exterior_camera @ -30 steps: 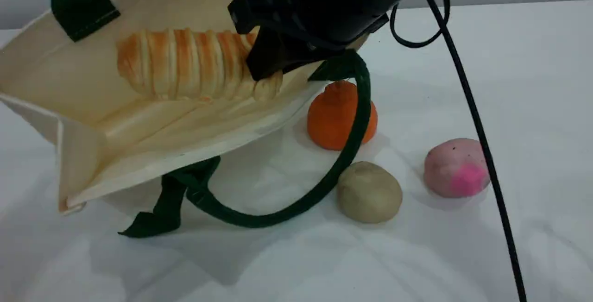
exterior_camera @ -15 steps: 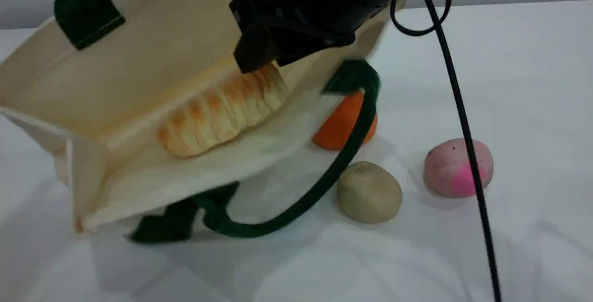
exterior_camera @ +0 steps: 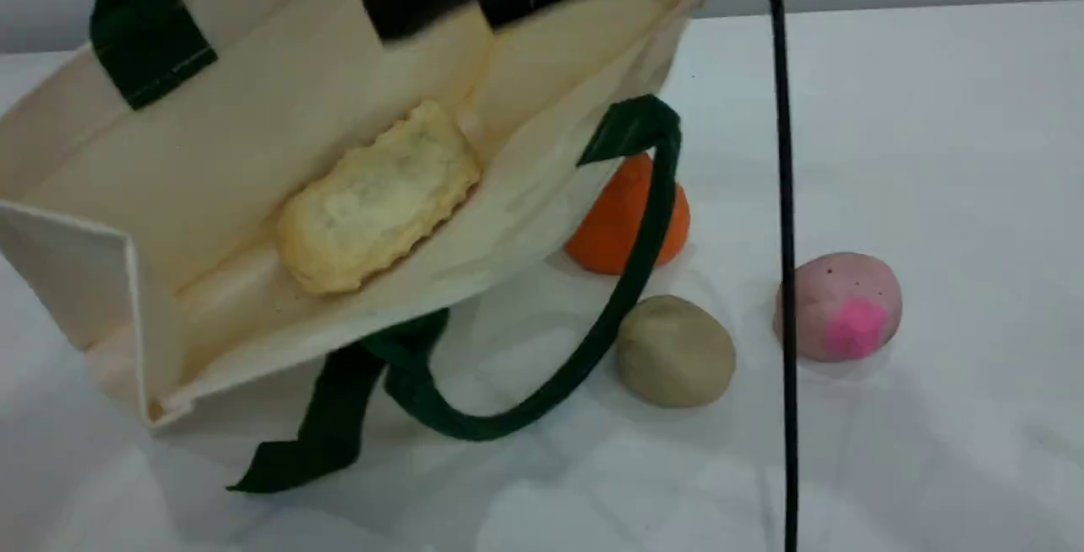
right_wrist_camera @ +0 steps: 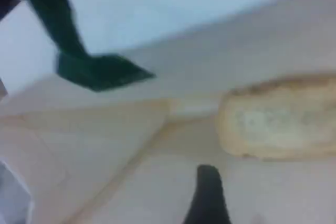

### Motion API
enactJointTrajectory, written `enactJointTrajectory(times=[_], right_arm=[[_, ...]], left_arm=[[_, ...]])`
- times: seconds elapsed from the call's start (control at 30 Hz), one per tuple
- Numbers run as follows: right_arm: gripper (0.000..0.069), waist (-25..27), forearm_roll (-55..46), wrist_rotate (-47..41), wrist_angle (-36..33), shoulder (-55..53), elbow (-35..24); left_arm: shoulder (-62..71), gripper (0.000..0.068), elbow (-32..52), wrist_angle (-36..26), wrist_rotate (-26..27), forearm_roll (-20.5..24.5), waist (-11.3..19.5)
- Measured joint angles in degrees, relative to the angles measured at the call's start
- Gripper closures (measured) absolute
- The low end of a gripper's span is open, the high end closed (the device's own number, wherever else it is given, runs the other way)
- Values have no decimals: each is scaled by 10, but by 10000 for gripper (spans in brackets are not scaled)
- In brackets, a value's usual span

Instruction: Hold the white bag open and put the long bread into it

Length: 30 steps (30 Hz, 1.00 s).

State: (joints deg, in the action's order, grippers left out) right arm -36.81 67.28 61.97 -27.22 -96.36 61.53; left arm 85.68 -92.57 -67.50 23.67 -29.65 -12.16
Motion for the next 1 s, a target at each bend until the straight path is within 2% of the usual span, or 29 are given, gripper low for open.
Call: enactJointTrajectory(times=[0.27, 0.43, 0.6, 0.8, 1.0], right_arm=[[190, 59, -69, -62, -7, 94, 0], [190, 95, -128, -104, -54, 95, 0], [191, 97, -151, -109, -47, 109, 0], [191, 97, -164, -107, -35, 113, 0], [192, 97, -168, -107, -27, 113, 0]], left_arm=[[-15, 594, -1, 24, -15, 31, 1], [-35, 594, -2, 25, -31, 62, 26], [-33, 594, -2, 27, -33, 86, 37], [-36, 594, -2, 37, -47, 90, 52], [-14, 594, 0, 33, -45, 68, 52]])
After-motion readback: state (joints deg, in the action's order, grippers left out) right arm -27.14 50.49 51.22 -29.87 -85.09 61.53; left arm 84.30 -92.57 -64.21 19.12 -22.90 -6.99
